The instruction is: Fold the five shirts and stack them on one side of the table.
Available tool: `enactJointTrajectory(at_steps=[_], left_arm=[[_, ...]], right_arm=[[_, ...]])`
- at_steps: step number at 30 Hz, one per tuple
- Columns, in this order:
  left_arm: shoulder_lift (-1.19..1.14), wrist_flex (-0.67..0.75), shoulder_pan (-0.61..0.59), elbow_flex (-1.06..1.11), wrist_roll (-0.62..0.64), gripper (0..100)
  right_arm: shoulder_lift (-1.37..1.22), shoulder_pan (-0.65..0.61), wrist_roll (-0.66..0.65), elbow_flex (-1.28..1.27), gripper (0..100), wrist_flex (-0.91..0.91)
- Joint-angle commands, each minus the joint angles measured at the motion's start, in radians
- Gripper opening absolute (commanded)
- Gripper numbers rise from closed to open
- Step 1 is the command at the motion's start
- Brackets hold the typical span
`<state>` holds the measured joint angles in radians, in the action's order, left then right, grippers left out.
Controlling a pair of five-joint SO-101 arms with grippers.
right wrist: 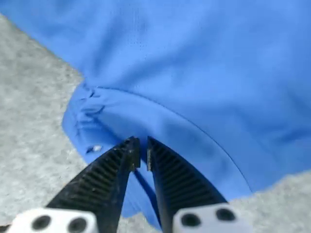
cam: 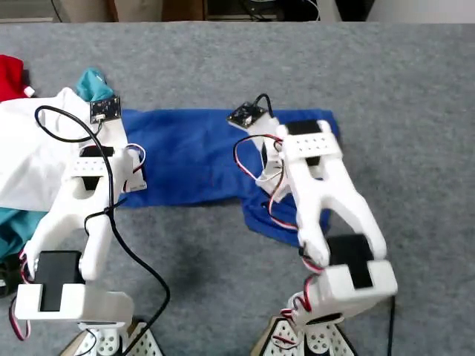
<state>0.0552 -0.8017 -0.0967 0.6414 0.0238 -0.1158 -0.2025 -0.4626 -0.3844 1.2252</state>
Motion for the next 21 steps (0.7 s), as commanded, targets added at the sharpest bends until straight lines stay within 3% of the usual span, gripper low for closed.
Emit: enactJointTrajectory(at_steps=[1,21], left_arm=[[0.027,0.012,0.012,-0.008,-0.003,2],[0.027,0.012,0.014,-0.011,-0.003,2]], right_arm=[[-0.065,0.016,-0.003,0.045,4.4,-0.029],[0.142,-0.143,0.037,-0.157,2.9,0.091]])
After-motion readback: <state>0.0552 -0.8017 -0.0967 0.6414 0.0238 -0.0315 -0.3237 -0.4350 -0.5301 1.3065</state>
